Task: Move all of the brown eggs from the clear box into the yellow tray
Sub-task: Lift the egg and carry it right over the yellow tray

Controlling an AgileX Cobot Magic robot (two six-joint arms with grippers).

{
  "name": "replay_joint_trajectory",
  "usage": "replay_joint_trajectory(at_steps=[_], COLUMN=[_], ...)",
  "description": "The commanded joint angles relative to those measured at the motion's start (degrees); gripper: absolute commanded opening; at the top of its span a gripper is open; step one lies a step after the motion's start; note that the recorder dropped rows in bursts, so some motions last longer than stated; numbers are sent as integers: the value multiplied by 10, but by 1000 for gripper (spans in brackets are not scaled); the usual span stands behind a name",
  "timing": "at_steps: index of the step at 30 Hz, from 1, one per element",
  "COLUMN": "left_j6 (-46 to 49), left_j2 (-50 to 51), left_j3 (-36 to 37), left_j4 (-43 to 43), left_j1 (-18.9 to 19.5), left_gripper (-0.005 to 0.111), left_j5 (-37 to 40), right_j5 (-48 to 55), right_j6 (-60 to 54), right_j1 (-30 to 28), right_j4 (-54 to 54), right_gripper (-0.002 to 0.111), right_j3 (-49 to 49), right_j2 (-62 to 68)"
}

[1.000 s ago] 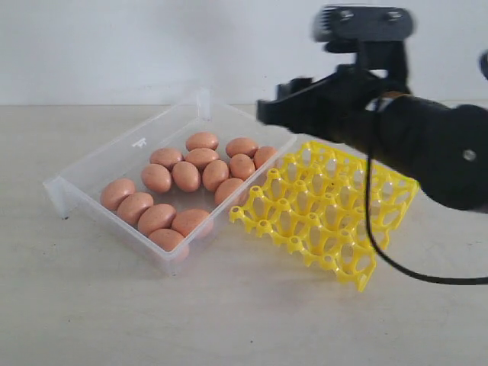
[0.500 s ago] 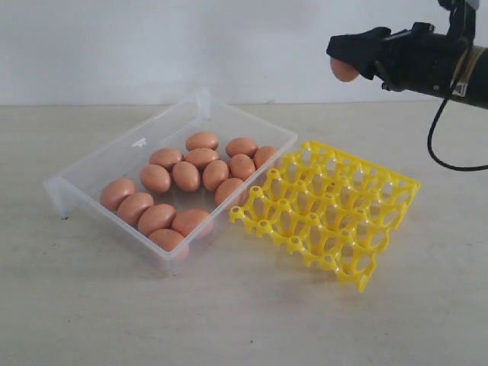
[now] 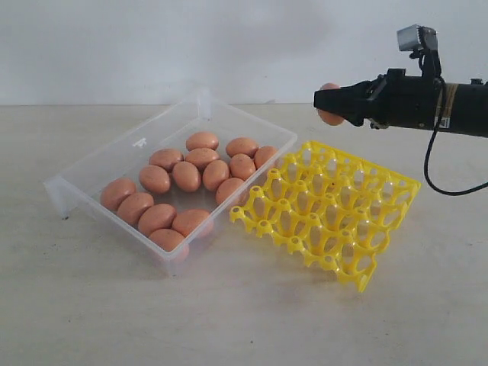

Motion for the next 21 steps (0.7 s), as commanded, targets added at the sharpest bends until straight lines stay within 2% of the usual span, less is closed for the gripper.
replay_joint_trajectory(at_steps=[1,4,8,21], left_j6=[-5,-5,-5,-5], left_j2=[-1,-1,-1,-1], left_j3=[2,2,2,2], left_j4=[-2,-2,-2,-2], left_j1=[0,0,0,0], left_gripper=[-4,-4,-4,-4], left_j5=[-4,-4,-4,-4], right_j5=[40,76,173,167], right_j6=[-65,-121,-193,-219], right_j1=[22,49,80,86], right_j4=[20,32,92,143], right_gripper=[-1,-1,-1,-1], right_j3=[-3,-4,-4,-5], right_j2=[12,26,34,64])
